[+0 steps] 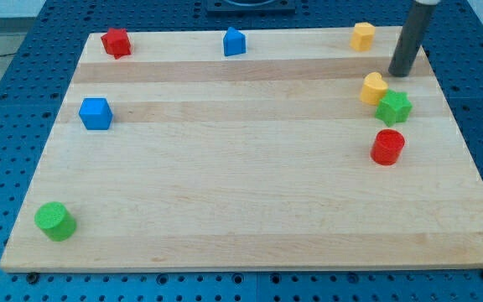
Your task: Move the yellow heart to the bottom center of the board
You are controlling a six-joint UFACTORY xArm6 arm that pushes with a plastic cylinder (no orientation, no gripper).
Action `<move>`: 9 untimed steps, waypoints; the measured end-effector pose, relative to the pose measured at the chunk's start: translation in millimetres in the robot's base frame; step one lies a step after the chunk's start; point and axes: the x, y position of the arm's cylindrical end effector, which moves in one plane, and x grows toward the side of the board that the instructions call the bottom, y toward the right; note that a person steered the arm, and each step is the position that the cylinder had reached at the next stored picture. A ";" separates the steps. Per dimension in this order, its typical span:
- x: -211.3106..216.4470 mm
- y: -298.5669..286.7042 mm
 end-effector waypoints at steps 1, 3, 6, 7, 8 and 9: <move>8.1 -10.3; 15.0 -34.3; 34.2 -86.0; 46.3 -99.2; 60.7 -102.7; 71.0 -121.7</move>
